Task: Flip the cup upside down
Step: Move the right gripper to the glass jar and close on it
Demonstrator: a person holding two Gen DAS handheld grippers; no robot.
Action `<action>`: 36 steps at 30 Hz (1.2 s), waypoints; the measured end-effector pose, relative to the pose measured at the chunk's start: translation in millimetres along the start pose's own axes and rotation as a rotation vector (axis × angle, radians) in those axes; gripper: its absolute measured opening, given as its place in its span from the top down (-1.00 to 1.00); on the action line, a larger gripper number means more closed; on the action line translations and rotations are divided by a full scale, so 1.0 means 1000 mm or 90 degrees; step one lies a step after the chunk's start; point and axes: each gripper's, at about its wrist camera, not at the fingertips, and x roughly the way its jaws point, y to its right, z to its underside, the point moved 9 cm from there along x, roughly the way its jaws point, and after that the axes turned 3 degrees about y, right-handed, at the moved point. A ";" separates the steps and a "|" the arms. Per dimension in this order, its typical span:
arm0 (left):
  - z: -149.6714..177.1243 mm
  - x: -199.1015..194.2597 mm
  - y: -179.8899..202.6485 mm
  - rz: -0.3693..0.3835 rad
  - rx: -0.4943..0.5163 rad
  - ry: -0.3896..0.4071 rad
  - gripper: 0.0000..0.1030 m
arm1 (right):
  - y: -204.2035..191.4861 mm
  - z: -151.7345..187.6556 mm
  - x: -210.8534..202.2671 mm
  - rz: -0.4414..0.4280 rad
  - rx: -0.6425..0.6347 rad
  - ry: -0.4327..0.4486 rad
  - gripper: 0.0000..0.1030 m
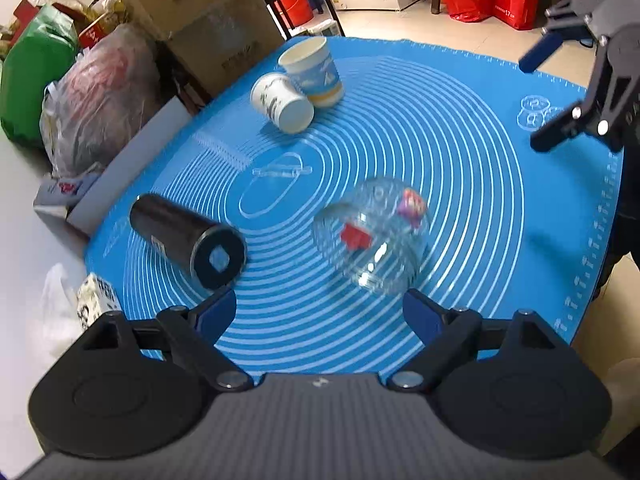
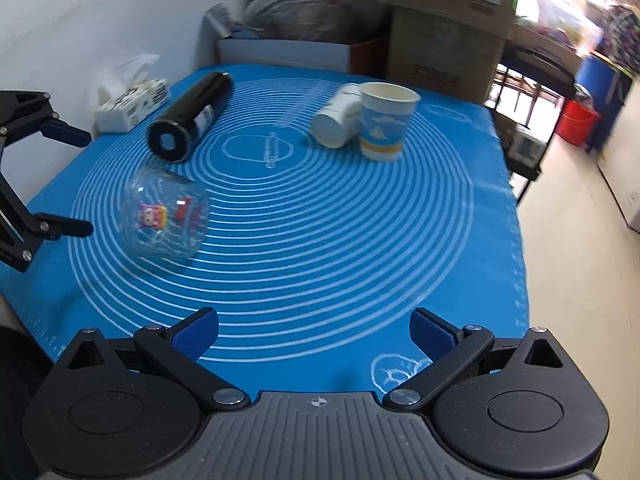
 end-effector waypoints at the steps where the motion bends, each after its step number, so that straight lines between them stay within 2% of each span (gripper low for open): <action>1: 0.004 0.000 0.000 -0.002 -0.003 0.000 -0.75 | -0.004 -0.003 0.001 -0.007 -0.009 -0.005 -1.00; 5: 0.018 0.000 -0.004 -0.011 -0.031 0.002 -0.75 | -0.020 -0.012 0.005 -0.018 -0.053 -0.029 -1.00; 9: 0.030 0.000 -0.008 -0.022 -0.065 0.012 -0.75 | -0.032 -0.021 0.006 -0.043 -0.040 -0.052 -1.00; 13: 0.039 -0.001 -0.011 -0.037 -0.081 0.020 -0.75 | -0.039 -0.027 0.001 -0.050 -0.001 -0.046 -1.00; 18: 0.048 -0.004 -0.017 -0.053 -0.111 0.030 -0.75 | -0.045 -0.029 0.002 -0.078 0.093 -0.053 -1.00; 22: 0.055 -0.007 -0.020 -0.059 -0.135 0.039 -0.75 | -0.041 -0.031 0.003 -0.094 0.222 -0.045 -1.00; 27: 0.068 -0.005 -0.026 -0.065 -0.155 0.033 -0.75 | -0.043 -0.030 0.009 -0.165 0.504 -0.027 -1.00; 31: 0.081 -0.008 -0.038 -0.069 -0.185 0.032 -0.75 | -0.063 -0.026 0.021 -0.213 0.658 -0.035 -1.00; 33: 0.088 -0.009 -0.044 -0.068 -0.200 0.032 -0.75 | -0.068 -0.025 0.027 -0.226 0.742 -0.035 -1.00; 36: 0.097 -0.009 -0.048 -0.066 -0.208 0.032 -0.75 | -0.072 -0.025 0.035 -0.217 0.839 -0.012 -1.00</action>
